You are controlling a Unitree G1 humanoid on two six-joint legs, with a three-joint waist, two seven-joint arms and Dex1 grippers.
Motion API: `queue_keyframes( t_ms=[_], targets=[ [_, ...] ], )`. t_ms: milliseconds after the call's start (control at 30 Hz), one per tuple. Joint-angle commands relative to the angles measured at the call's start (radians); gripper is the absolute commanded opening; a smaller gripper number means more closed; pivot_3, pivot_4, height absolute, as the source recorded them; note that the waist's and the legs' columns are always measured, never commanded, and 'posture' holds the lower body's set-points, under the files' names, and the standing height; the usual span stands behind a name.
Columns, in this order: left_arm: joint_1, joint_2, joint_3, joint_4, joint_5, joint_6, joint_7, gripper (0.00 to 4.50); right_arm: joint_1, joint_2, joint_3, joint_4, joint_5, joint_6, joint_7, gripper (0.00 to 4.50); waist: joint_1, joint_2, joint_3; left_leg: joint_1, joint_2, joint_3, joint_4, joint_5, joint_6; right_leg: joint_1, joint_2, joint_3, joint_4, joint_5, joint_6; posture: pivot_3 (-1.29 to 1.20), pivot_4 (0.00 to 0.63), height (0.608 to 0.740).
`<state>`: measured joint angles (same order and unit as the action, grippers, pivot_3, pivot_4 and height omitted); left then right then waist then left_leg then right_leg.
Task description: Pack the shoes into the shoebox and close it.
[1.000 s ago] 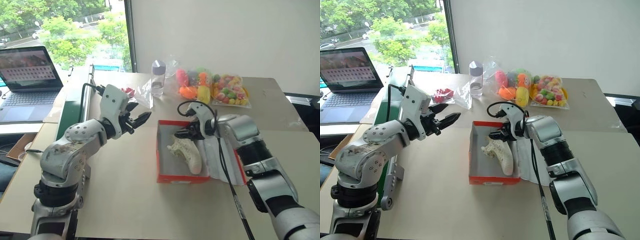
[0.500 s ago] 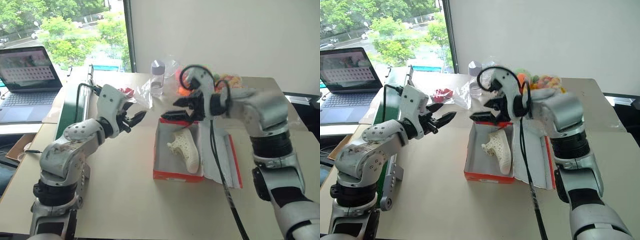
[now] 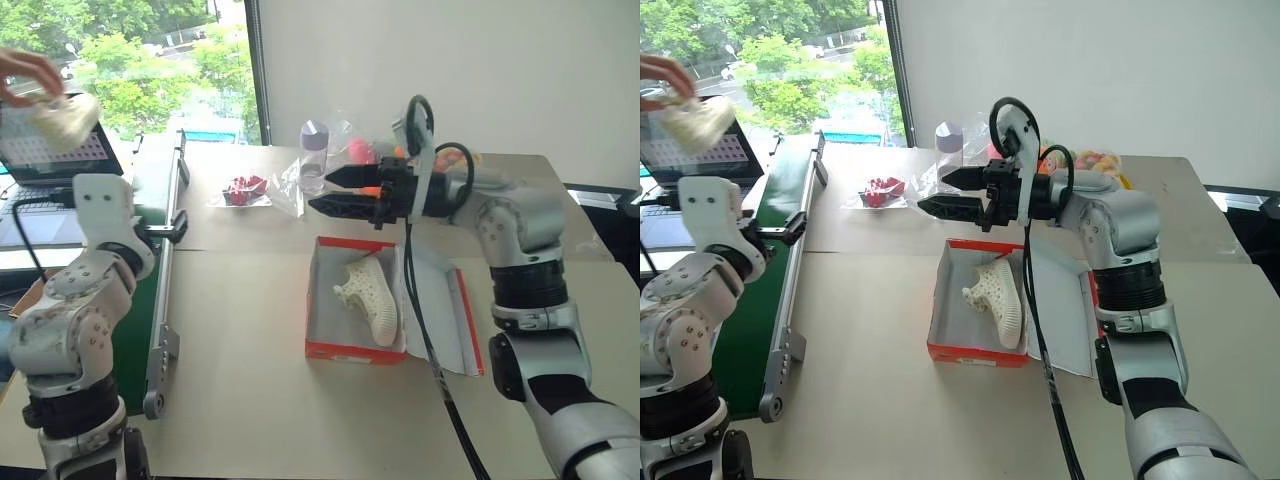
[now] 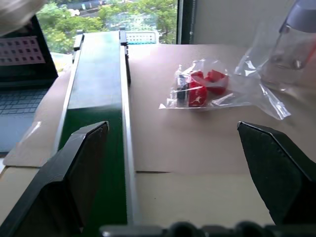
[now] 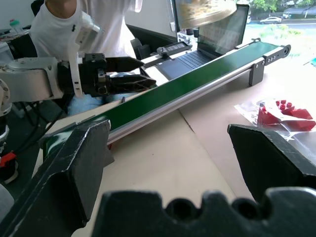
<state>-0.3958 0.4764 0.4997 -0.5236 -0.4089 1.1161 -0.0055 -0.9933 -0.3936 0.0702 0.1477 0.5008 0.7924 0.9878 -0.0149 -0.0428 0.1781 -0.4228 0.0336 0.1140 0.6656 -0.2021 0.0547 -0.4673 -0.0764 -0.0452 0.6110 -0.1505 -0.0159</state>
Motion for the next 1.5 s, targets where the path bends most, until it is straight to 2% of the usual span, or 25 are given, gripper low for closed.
queue_keyframes(
  t_ms=[33, 200, 367, 567, 867, 1167, 1333, 1500],
  targets=[
    [0.022, -0.018, 0.063, -0.063, 0.032, -0.005, 0.052, 4.47, -0.014, 0.029, 0.033, 0.047, -0.071, -0.126, -0.019, 4.5, 0.001, 0.0, 0.0, 0.0, 0.0, 0.0, 0.0, 0.0, 0.0, 0.0, 0.0, 0.0, 0.0, 0.0, 0.0, 0.0, 0.15, 0.74],
    [0.096, -0.07, 0.061, -0.105, 0.059, -0.005, 0.08, 4.47, -0.028, 0.098, 0.054, 0.109, -0.107, -0.181, -0.042, 4.5, 0.003, 0.0, 0.0, -0.001, 0.0, 0.0, 0.0, 0.0, -0.001, 0.0, -0.001, 0.0, 0.0, 0.002, -0.003, 0.0, 0.15, 0.74],
    [0.101, -0.114, 0.041, -0.1, 0.076, -0.024, 0.101, 4.47, -0.032, 0.127, 0.067, 0.13, -0.128, -0.209, -0.044, 4.5, 0.004, -0.001, 0.0, -0.001, 0.0, 0.0, 0.0, -0.004, -0.007, 0.0, -0.001, -0.001, 0.0, 0.002, -0.004, 0.0, 0.15, 0.74],
    [0.103, -0.133, 0.005, -0.04, 0.112, -0.088, 0.099, 4.47, -0.046, 0.169, 0.068, 0.151, -0.147, -0.225, -0.069, 4.5, 0.0, -0.001, -0.001, 0.0, 0.0, 0.0, 0.0, -0.003, -0.007, 0.0, 0.0, -0.001, 0.0, 0.002, -0.004, 0.0, 0.15, 0.74],
    [0.163, -0.039, 0.042, 0.128, 0.135, -0.299, -0.017, 4.47, -0.016, 0.168, 0.064, 0.066, -0.13, -0.168, -0.096, 4.5, 0.0, -0.001, -0.001, -0.001, 0.0, 0.0, 0.0, -0.004, -0.008, -0.001, 0.0, -0.001, 0.0, 0.002, -0.004, 0.0, 0.15, 0.74],
    [0.152, 0.067, 0.053, 0.399, 0.135, -0.503, -0.167, 4.47, -0.001, 0.154, 0.063, 0.018, -0.13, -0.125, -0.114, 4.5, 0.0, -0.001, -0.001, -0.002, 0.001, 0.0, 0.0, -0.005, -0.009, -0.002, -0.001, -0.002, 0.0, 0.002, -0.005, 0.0, 0.15, 0.74],
    [0.128, 0.119, 0.037, 0.525, 0.139, -0.567, -0.211, 4.47, 0.01, 0.138, 0.059, -0.012, -0.121, -0.102, -0.118, 4.5, 0.0, -0.001, -0.001, -0.003, 0.001, 0.0, 0.0, -0.005, -0.009, -0.004, -0.001, -0.002, 0.0, 0.002, -0.005, 0.0, 0.15, 0.74],
    [0.099, 0.128, 0.028, 0.596, 0.113, -0.581, -0.249, 4.47, 0.022, 0.129, 0.055, -0.041, -0.115, -0.082, -0.131, 4.5, 0.0, -0.001, -0.001, -0.003, 0.001, 0.0, 0.0, -0.005, -0.009, -0.005, -0.002, -0.003, 0.0, 0.002, -0.005, 0.0, 0.15, 0.74]
  ],
)
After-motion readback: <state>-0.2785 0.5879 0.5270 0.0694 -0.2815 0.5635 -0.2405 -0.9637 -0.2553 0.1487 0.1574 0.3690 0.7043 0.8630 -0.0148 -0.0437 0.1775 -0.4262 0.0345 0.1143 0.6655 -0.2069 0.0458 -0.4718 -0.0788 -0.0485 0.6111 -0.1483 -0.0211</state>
